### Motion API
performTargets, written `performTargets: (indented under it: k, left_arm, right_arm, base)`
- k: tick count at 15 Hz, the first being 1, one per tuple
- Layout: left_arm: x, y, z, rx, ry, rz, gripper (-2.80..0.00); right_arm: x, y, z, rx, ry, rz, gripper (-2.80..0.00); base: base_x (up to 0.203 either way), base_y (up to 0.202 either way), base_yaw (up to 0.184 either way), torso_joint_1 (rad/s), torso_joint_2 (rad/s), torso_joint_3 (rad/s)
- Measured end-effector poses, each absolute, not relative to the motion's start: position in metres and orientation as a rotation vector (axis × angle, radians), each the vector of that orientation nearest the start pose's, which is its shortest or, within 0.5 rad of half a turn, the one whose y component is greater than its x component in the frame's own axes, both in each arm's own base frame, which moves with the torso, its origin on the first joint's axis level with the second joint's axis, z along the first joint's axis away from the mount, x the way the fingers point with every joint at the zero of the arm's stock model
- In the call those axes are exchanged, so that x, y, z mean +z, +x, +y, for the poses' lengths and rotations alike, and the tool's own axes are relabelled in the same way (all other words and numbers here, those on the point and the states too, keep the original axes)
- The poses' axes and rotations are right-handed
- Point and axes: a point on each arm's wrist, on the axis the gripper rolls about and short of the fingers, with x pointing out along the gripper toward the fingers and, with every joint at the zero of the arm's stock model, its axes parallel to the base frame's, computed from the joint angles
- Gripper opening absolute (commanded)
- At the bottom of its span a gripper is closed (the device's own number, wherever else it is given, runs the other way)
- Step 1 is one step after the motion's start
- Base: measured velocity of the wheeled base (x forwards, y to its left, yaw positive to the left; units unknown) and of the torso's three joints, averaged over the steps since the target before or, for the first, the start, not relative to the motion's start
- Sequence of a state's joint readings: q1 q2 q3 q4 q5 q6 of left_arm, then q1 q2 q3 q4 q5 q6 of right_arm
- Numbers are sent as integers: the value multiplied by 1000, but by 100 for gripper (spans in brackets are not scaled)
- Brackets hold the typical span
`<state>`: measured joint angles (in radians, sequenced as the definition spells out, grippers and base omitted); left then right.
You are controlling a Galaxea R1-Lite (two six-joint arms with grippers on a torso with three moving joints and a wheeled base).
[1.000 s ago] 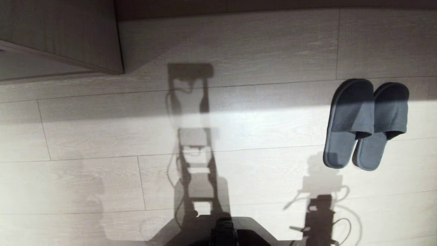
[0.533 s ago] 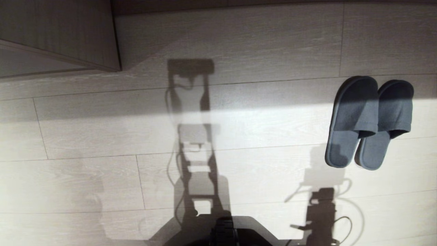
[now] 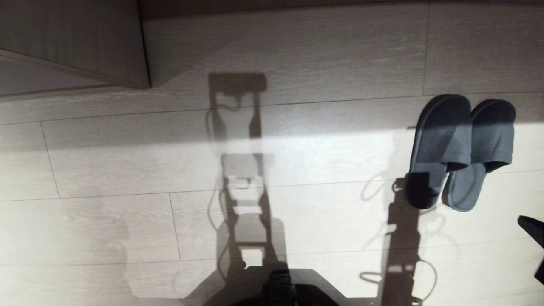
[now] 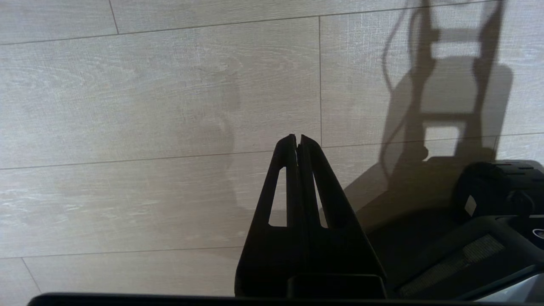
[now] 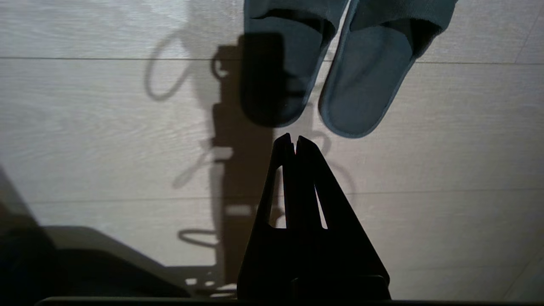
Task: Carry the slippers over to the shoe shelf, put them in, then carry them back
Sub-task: Pick up the slippers on the floor
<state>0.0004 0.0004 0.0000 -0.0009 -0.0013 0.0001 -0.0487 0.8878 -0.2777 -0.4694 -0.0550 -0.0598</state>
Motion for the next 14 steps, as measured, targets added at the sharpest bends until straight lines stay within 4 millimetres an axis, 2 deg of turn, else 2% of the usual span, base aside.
performTargets:
  k: [2, 3, 4, 6, 8, 12, 14]
  left_arm:
    - [76, -23, 0, 0, 0, -1, -280]
    - [76, -23, 0, -1, 0, -1, -280]
    - [76, -23, 0, 0, 0, -1, -280]
    - [76, -23, 0, -1, 0, -1, -280]
    - [76, -23, 0, 0, 0, -1, -280]
    - [76, -23, 0, 0, 0, -1, -280]
    - [76, -23, 0, 0, 0, -1, -280]
  right_arm:
    - [179, 141, -14, -143, -87, 157, -280]
    - [176, 161, -18, -165, -95, 148, -67]
    - [174, 177, -23, -185, -104, 128, 0]
    - [167, 200, -34, -224, -119, 100, 0]
    - [161, 215, -44, -223, -129, 69, 0]
    - [145, 227, -63, -98, -161, 65, 0]
    - [140, 231, -67, -104, -164, 67, 0]
  base:
    - [0, 0, 0, 0, 0, 0]
    - [0, 0, 0, 0, 0, 0]
    - [0, 0, 0, 0, 0, 0]
    - [0, 0, 0, 0, 0, 0]
    - [0, 0, 0, 0, 0, 0]
    - [0, 0, 0, 0, 0, 0]
    - [0, 0, 0, 0, 0, 0]
